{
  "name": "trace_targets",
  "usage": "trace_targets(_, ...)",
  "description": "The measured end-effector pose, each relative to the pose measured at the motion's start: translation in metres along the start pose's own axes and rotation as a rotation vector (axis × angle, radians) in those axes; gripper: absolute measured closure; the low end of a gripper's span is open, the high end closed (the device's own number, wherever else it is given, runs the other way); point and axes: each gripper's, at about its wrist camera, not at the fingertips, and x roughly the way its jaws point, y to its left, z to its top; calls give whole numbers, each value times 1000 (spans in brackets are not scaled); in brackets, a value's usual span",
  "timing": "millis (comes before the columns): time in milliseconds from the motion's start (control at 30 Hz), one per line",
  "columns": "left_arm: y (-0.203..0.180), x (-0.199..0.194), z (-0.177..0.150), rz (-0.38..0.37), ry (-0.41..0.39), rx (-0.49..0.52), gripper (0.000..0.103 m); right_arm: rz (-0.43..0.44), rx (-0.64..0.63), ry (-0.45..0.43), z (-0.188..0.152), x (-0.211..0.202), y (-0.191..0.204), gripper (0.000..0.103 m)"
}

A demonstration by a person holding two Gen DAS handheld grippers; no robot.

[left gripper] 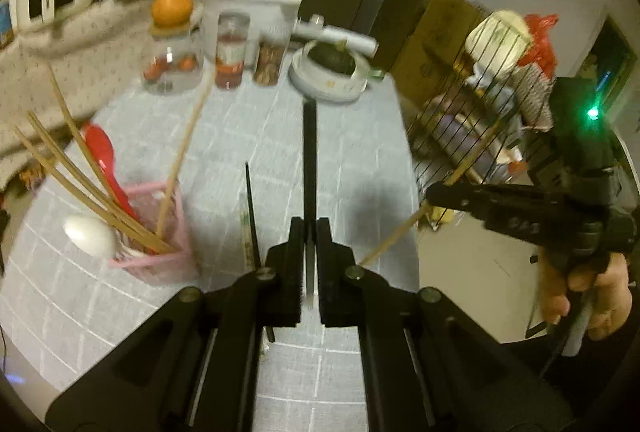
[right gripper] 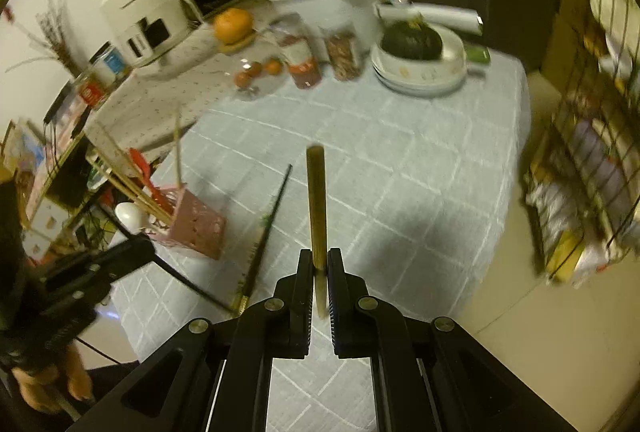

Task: Organize utensils
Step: 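Carry the black and wooden chopsticks to the pink holder and insert them with both grippers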

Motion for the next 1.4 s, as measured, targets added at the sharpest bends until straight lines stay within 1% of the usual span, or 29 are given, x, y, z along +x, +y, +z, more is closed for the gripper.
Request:
trace_targets(100,2,-14,5,0,-49,7,97,-8,-35,-39,6,-9,12,96)
trace_targets(167,4,-30,11,-10,-93,2,97,2,-49,-56,9,-14,20,96)
trace_targets(267,7,-53,17,-4,-162,7,97,26,-75,-81,16,-21,33,96)
trace_targets(367,10,-71,22,20,-222,22,97,41,-101,-108,20,-27,46,96)
trace_targets(567,30,-101,28,73,-316,-3,97,101,-135,-160,27,-40,75,96)
trace_targets(700,43,-111,28,110,-351,-27,97,128,-154,-179,29,-43,91,96)
trace_targets(800,54,-110,28,133,-354,-49,97,135,-162,-168,29,-37,100,96)
trace_targets(867,60,-104,28,174,-353,-52,97,137,-160,-154,29,-32,101,96)
trace_targets(1033,71,-85,25,187,-342,-95,97,143,-143,-124,28,-20,99,96)
trace_targets(1233,76,-49,26,219,-254,-103,97,142,-137,-112,27,-15,98,96)
trace_targets(1400,80,-25,26,237,-187,-106,97,152,-161,-114,28,-16,107,96)
